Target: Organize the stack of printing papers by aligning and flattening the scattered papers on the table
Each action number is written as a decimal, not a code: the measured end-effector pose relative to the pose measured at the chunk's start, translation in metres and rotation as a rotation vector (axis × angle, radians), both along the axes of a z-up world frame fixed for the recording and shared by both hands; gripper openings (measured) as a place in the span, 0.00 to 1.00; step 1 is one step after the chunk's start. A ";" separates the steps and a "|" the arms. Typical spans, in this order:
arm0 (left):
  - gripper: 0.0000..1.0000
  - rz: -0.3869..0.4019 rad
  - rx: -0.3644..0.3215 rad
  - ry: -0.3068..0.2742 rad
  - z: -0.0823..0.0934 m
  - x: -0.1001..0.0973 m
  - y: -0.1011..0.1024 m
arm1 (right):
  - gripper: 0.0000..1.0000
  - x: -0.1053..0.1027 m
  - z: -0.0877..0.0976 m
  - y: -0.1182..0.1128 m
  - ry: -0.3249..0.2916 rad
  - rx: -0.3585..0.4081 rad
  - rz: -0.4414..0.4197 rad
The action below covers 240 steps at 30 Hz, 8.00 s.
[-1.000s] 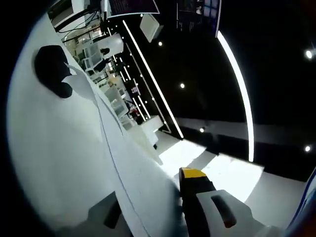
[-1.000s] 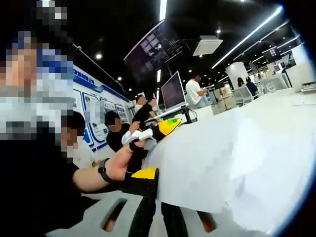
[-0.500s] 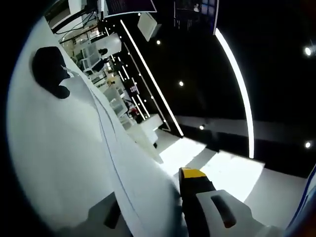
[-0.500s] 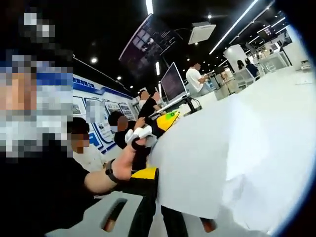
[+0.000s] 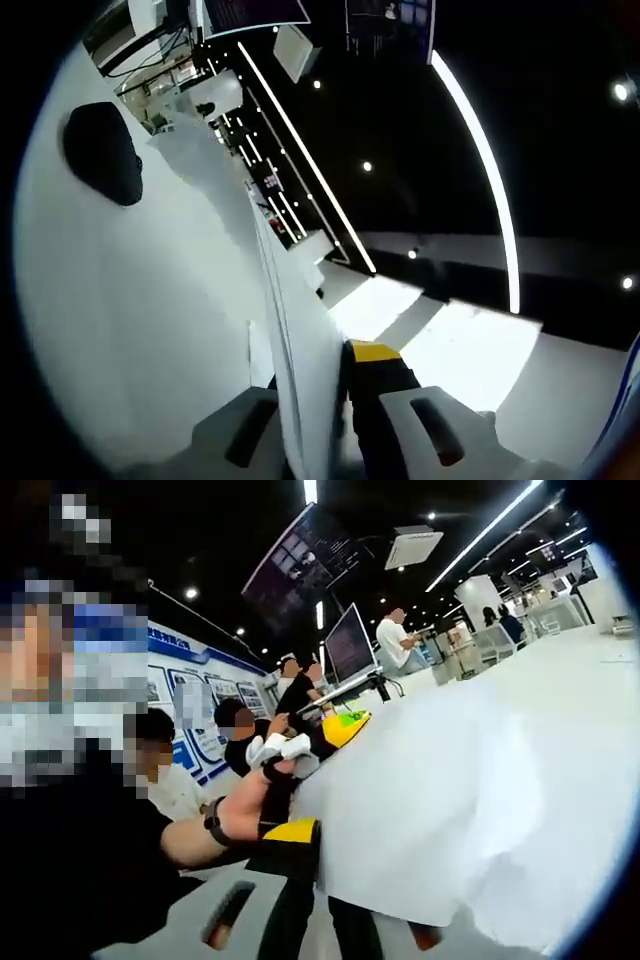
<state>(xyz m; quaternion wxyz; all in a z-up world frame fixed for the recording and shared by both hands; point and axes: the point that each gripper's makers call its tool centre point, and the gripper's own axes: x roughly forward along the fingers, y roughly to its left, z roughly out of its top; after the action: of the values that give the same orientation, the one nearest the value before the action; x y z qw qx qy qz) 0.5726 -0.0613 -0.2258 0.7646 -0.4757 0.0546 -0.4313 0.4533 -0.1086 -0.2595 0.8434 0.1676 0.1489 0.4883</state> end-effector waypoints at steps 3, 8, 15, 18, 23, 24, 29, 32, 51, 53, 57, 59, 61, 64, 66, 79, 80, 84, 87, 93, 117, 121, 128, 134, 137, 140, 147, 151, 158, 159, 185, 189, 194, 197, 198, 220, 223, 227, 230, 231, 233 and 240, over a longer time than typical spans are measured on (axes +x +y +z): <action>0.06 0.017 -0.004 -0.004 0.001 0.001 0.002 | 0.02 0.001 0.000 0.000 -0.020 -0.010 -0.015; 0.06 0.032 -0.042 0.029 0.001 0.005 0.007 | 0.13 0.000 0.007 0.001 -0.070 0.014 -0.044; 0.06 0.054 -0.071 0.024 0.003 0.006 0.011 | 0.23 -0.003 0.029 -0.010 -0.175 0.112 -0.103; 0.06 0.056 -0.077 0.023 0.003 0.006 0.011 | 0.28 -0.003 0.031 -0.010 -0.177 0.122 -0.107; 0.06 0.056 -0.085 0.024 0.002 0.007 0.012 | 0.33 0.001 0.031 -0.017 -0.230 0.075 -0.196; 0.06 0.050 -0.090 0.031 0.002 0.008 0.012 | 0.34 0.002 0.032 -0.020 -0.238 0.068 -0.218; 0.06 0.047 -0.096 0.033 0.002 0.008 0.012 | 0.41 0.003 0.037 -0.041 -0.257 0.088 -0.313; 0.06 0.047 -0.095 0.036 0.001 0.009 0.012 | 0.43 0.002 0.040 -0.049 -0.268 0.106 -0.339; 0.06 0.051 -0.085 0.027 0.001 0.006 0.011 | 0.42 -0.014 0.035 -0.117 -0.286 0.044 -0.530; 0.06 0.047 -0.085 0.028 0.001 0.005 0.010 | 0.42 -0.018 0.032 -0.129 -0.282 0.011 -0.571; 0.06 0.048 -0.080 0.027 0.001 0.005 0.010 | 0.41 -0.023 0.014 -0.164 -0.250 -0.133 -0.695; 0.06 0.049 -0.077 0.026 0.001 0.005 0.009 | 0.41 -0.025 0.014 -0.172 -0.253 -0.141 -0.715; 0.06 0.046 -0.076 0.028 0.001 0.005 0.009 | 0.42 -0.029 0.013 -0.184 -0.241 -0.142 -0.740; 0.06 0.047 -0.077 0.029 0.001 0.005 0.009 | 0.44 -0.035 0.012 -0.208 -0.227 -0.152 -0.821; 0.06 0.047 -0.076 0.028 0.001 0.005 0.009 | 0.47 -0.037 0.009 -0.225 -0.216 -0.174 -0.869; 0.06 0.039 -0.077 0.035 0.001 0.005 0.009 | 0.70 -0.064 0.002 -0.266 -0.148 -0.220 -1.066; 0.06 0.039 -0.076 0.034 0.001 0.005 0.009 | 0.73 -0.065 0.000 -0.269 -0.138 -0.230 -1.085; 0.06 0.041 -0.073 0.030 0.001 0.004 0.009 | 0.75 -0.068 -0.004 -0.282 -0.090 -0.221 -1.162; 0.06 0.044 -0.068 0.027 0.001 0.004 0.009 | 0.79 -0.065 -0.004 -0.285 -0.065 -0.168 -1.190; 0.06 0.042 -0.078 0.038 0.001 0.005 0.010 | 0.85 -0.055 -0.012 -0.278 -0.026 -0.210 -1.194; 0.06 0.040 -0.067 0.027 0.000 0.004 0.009 | 0.90 -0.051 -0.028 -0.288 0.016 -0.380 -1.255; 0.06 0.039 -0.067 0.028 0.000 0.005 0.009 | 0.90 -0.053 -0.032 -0.299 0.040 -0.406 -1.302; 0.06 0.035 -0.065 0.027 0.001 0.004 0.008 | 0.90 -0.053 -0.032 -0.303 0.039 -0.417 -1.305; 0.06 0.035 -0.062 0.026 0.000 0.005 0.008 | 0.90 -0.051 -0.036 -0.311 0.057 -0.430 -1.317; 0.06 0.035 -0.059 0.025 0.000 0.005 0.007 | 0.90 -0.050 -0.039 -0.312 0.070 -0.442 -1.314; 0.06 0.035 -0.058 0.025 0.000 0.005 0.007 | 0.90 -0.050 -0.042 -0.315 0.077 -0.474 -1.317; 0.06 0.031 -0.073 0.035 0.000 0.005 0.008 | 0.90 -0.051 -0.043 -0.316 0.082 -0.484 -1.313; 0.06 0.036 -0.065 0.025 0.000 0.005 0.008 | 0.90 -0.051 -0.044 -0.316 0.085 -0.481 -1.313; 0.06 0.034 -0.057 0.022 0.000 0.004 0.007 | 0.90 -0.051 -0.043 -0.314 0.081 -0.472 -1.312; 0.06 0.035 -0.057 0.021 0.000 0.004 0.007 | 0.90 -0.052 -0.043 -0.313 0.081 -0.475 -1.312; 0.06 0.036 -0.059 0.020 0.000 0.004 0.009 | 0.90 -0.057 -0.046 -0.307 0.073 -0.580 -1.323; 0.06 0.036 -0.059 0.021 0.000 0.005 0.009 | 0.90 -0.057 -0.042 -0.304 0.053 -0.555 -1.319; 0.06 0.036 -0.064 0.020 0.000 0.005 0.009 | 0.90 -0.059 -0.040 -0.301 0.035 -0.558 -1.319; 0.06 0.031 -0.066 0.014 0.001 0.005 0.009 | 0.90 -0.060 -0.041 -0.301 0.041 -0.572 -1.320; 0.06 0.030 -0.067 0.013 0.001 0.005 0.009 | 0.90 -0.060 -0.041 -0.301 0.042 -0.572 -1.320; 0.06 0.020 -0.072 0.011 0.004 -0.001 0.007 | 0.83 -0.058 -0.049 -0.282 0.106 -0.544 -1.280; 0.06 0.019 -0.072 0.012 0.004 -0.002 0.007 | 0.78 -0.057 -0.050 -0.279 0.097 -0.542 -1.267; 0.06 0.019 -0.070 0.011 0.004 -0.003 0.006 | 0.74 -0.056 -0.050 -0.275 0.091 -0.539 -1.251; 0.06 0.020 -0.067 0.010 0.004 -0.003 0.006 | 0.71 -0.055 -0.050 -0.273 0.084 -0.538 -1.237; 0.06 0.019 -0.067 0.010 0.005 -0.003 0.006 | 0.70 -0.055 -0.051 -0.273 0.084 -0.538 -1.236; 0.06 0.019 -0.065 0.010 0.004 -0.003 0.005 | 0.67 -0.054 -0.052 -0.271 0.079 -0.538 -1.225; 0.06 0.017 -0.062 0.013 0.004 -0.003 0.005 | 0.51 -0.045 -0.051 -0.260 0.050 -0.539 -1.160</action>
<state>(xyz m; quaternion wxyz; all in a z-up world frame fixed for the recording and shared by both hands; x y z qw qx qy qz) 0.5692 -0.0562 -0.2216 0.7529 -0.5025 0.0423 -0.4229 0.4082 -0.3683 -0.3104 0.9794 0.0143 0.1712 -0.1062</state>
